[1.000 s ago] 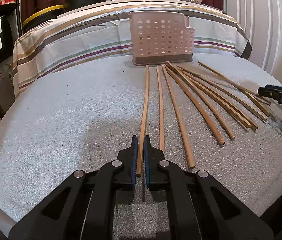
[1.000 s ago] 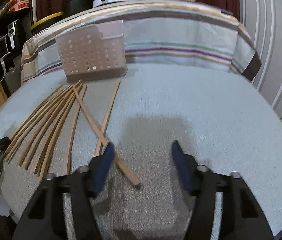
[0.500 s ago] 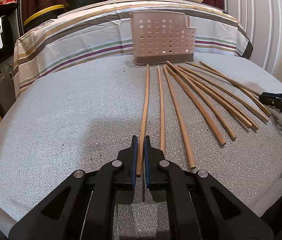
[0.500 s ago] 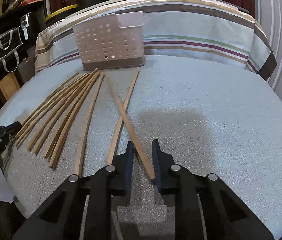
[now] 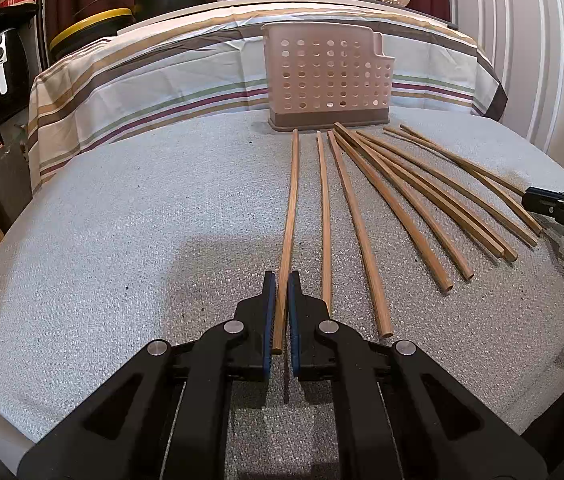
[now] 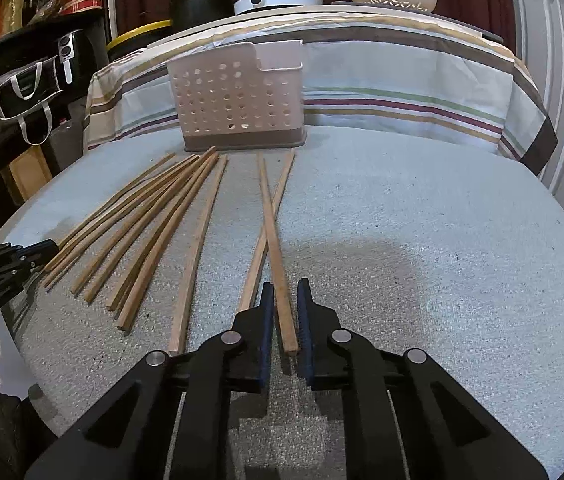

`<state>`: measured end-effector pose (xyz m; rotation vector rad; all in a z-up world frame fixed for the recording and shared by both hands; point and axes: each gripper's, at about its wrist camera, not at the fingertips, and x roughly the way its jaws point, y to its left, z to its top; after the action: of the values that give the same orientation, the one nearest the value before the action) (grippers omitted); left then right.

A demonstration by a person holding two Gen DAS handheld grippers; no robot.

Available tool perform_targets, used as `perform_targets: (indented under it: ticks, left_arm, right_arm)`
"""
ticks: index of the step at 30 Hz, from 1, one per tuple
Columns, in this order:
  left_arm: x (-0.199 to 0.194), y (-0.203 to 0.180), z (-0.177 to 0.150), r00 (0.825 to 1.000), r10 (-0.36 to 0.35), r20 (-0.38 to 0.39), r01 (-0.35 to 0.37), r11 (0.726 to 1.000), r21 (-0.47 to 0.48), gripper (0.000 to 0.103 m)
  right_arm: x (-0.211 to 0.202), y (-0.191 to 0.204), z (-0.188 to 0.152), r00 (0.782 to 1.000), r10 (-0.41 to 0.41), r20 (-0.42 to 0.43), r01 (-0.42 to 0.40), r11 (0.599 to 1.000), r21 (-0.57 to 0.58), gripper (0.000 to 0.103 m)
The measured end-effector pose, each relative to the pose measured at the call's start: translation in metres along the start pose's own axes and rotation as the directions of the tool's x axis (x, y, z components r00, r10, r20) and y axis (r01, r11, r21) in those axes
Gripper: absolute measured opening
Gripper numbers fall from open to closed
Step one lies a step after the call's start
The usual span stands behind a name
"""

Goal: Organize utensils
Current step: 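Lift the chopstick upright with the right tool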

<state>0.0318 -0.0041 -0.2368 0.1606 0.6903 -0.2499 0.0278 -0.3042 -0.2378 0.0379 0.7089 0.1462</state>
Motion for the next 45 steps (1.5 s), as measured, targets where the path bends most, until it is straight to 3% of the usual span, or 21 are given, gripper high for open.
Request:
perform_targets:
  ticks: [14,22,30,45]
  left_arm:
    - [0.000,0.001,0.000,1.000,0.000,0.000,0.000,1.000,0.001,0.007]
    - [0.000,0.001,0.000,1.000,0.000,0.000,0.000,1.000,0.002,0.007]
    - [-0.003,0.001,0.001,1.000,0.010,0.005,-0.010,1.000,0.002,0.007]
    - [-0.027,-0.001,0.014,0.995,0.037,0.091,-0.037,0.999,0.000,0.006]
  right_arm:
    - [-0.002,0.003,-0.003,1.000,-0.001,0.029,0.001,1.000,0.001,0.016]
    - [-0.003,0.004,-0.004,0.999,-0.005,0.040,0.005,1.000,-0.005,0.007]
    - [-0.011,0.008,0.000,0.997,-0.019,0.075,0.020,1.000,-0.020,0.007]
    - [-0.038,0.020,0.018,0.985,-0.051,0.167,0.061,0.997,-0.050,0.007]
